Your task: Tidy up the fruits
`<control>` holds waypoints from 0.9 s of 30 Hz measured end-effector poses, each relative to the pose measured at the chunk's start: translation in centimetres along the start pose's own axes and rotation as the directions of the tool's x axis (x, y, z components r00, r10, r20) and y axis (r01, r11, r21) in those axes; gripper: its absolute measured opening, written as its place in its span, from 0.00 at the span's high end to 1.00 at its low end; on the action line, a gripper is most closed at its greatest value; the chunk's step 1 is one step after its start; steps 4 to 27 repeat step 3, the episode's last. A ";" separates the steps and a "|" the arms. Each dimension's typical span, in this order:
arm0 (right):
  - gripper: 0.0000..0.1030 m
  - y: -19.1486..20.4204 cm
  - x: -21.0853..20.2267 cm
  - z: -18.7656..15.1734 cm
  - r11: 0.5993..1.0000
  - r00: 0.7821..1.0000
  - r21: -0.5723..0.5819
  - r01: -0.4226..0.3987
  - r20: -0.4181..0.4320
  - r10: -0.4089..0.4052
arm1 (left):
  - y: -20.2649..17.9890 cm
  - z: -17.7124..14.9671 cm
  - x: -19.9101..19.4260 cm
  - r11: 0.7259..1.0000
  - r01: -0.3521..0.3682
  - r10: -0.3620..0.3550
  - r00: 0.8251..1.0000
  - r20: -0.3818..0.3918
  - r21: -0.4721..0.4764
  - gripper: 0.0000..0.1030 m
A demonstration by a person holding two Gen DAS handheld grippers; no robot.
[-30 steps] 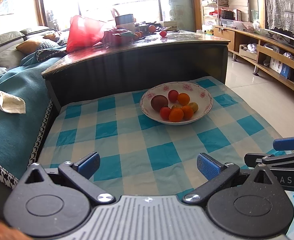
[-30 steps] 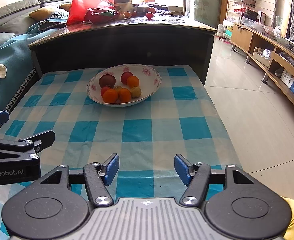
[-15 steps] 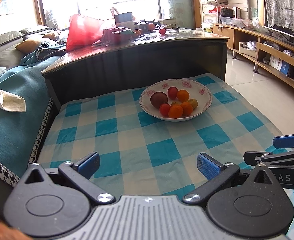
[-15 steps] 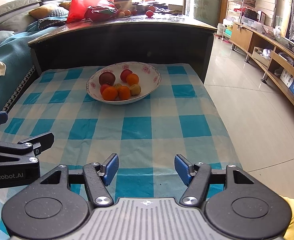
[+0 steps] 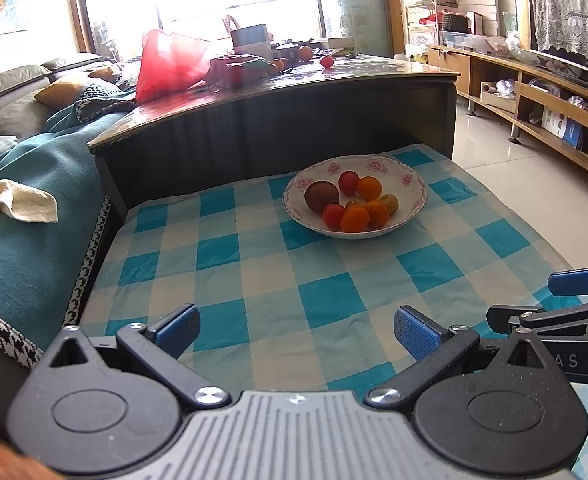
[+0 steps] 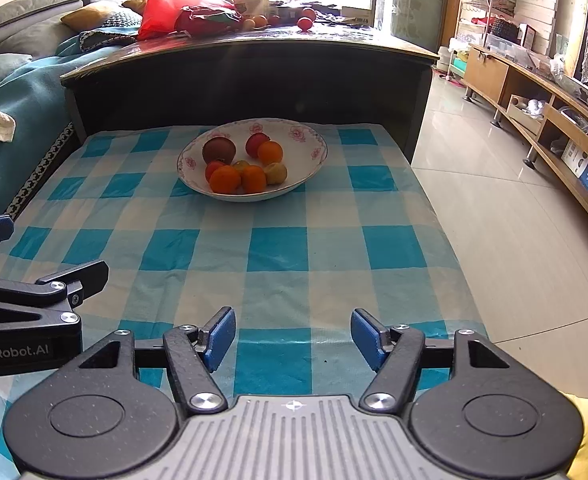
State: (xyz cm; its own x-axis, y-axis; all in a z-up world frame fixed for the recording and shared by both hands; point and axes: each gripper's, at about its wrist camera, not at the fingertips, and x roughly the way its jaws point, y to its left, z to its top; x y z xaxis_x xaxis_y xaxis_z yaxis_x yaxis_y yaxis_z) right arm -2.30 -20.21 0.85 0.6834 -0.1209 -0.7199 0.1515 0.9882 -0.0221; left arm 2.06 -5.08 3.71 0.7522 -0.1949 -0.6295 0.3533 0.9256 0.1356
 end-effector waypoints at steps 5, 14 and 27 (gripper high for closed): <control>0.43 0.1 -0.1 -0.1 1.000 1.000 -0.001 0.002 -0.001 -0.002 | 0.0 0.0 0.0 1.000 -0.001 0.001 1.000 -0.001 -0.002 0.00; 0.43 0.1 -0.1 -0.1 1.000 1.000 -0.001 0.002 -0.001 -0.002 | 0.0 0.0 0.0 1.000 -0.001 0.001 1.000 -0.001 -0.002 0.00; 0.43 0.1 -0.1 -0.1 1.000 1.000 -0.001 0.002 -0.001 -0.002 | 0.0 0.0 0.0 1.000 -0.001 0.001 1.000 -0.001 -0.002 0.00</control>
